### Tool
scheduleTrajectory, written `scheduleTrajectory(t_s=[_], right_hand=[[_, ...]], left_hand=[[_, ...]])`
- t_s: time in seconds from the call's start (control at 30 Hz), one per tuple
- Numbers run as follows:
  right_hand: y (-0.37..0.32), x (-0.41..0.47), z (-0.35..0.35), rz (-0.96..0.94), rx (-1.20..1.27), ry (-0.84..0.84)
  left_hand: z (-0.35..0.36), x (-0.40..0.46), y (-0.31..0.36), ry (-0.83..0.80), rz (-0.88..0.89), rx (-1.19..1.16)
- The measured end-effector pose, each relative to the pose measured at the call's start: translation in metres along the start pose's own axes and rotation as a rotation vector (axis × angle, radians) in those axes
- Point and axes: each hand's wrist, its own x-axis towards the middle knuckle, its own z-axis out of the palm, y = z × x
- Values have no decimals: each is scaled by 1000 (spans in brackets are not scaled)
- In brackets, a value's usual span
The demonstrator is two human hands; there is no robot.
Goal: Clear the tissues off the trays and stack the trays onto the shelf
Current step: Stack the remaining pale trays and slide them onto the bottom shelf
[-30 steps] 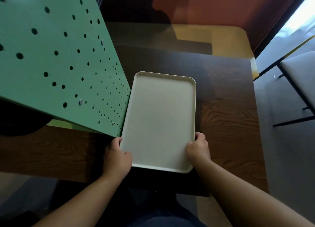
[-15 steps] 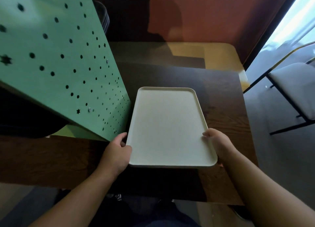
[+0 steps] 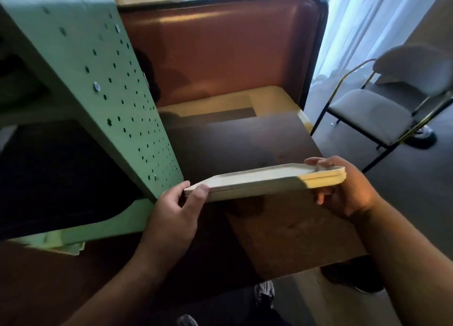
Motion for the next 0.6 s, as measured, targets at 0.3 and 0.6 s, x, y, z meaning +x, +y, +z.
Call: scheduleTrajectory(t_s=[0.3,0.6], right_hand=[[3,-91,20,-109,-133,-30],[2,-98,53,133,-396,-291]], left_hand=[[-55,-58,-18,0,354,128],[-110,-85,-8,261,392,135]])
